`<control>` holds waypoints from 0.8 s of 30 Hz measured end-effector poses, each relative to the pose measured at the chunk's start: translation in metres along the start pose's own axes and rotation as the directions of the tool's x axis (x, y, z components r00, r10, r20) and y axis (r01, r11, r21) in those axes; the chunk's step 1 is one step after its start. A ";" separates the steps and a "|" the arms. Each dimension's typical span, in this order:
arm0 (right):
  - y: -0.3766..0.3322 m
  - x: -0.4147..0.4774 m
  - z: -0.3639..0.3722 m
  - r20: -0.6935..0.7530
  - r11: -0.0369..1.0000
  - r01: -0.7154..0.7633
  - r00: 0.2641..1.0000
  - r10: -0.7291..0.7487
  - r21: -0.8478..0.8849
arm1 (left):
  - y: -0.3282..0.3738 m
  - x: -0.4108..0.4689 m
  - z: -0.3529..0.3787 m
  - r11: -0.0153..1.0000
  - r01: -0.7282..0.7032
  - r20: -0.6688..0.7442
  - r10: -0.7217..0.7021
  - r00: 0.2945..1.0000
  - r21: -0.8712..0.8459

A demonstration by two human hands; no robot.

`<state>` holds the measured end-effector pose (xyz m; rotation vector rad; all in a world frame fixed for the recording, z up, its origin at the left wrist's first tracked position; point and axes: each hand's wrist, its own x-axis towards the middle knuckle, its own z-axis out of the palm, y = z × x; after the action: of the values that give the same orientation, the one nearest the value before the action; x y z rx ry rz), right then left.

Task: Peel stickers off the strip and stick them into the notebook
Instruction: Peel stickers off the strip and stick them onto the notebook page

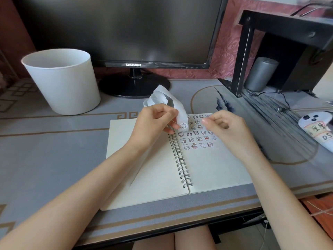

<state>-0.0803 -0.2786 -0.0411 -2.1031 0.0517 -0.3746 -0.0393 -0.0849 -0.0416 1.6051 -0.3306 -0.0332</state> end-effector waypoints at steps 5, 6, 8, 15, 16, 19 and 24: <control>-0.017 0.004 0.021 0.062 0.988 0.114 0.991 -0.120 0.101 | 0.001 0.000 -0.001 1.000 -0.013 -0.015 0.012 1.000 -0.021; -0.017 0.004 0.024 0.068 0.983 0.132 0.988 -0.141 0.125 | 0.001 0.000 -0.001 1.000 -0.016 -0.016 0.016 1.000 -0.026; -0.017 0.003 0.028 0.060 0.976 0.146 0.986 -0.157 0.160 | 0.000 0.000 -0.001 0.999 -0.018 -0.015 0.018 1.000 -0.029; -0.017 0.002 0.029 -0.002 0.953 0.158 0.987 -0.163 0.258 | 0.002 0.001 0.000 0.996 0.010 0.039 -0.006 0.999 -0.090; -0.018 0.002 0.028 -0.012 0.954 0.161 0.987 -0.163 0.254 | 0.002 0.000 0.001 0.997 0.015 0.055 -0.011 0.998 -0.076; -0.017 0.002 0.029 -0.014 0.955 0.157 0.987 -0.158 0.251 | -0.002 -0.001 0.001 1.000 0.004 0.104 -0.002 0.995 -0.020; -0.015 0.002 0.030 -0.024 0.954 0.170 0.985 -0.169 0.248 | -0.004 0.000 0.003 1.000 0.000 0.107 0.003 0.994 -0.023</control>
<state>-0.0719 -0.2457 -0.0426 -1.8620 -0.1685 -0.4613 -0.0390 -0.0875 -0.0457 1.5833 -0.4126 -0.1218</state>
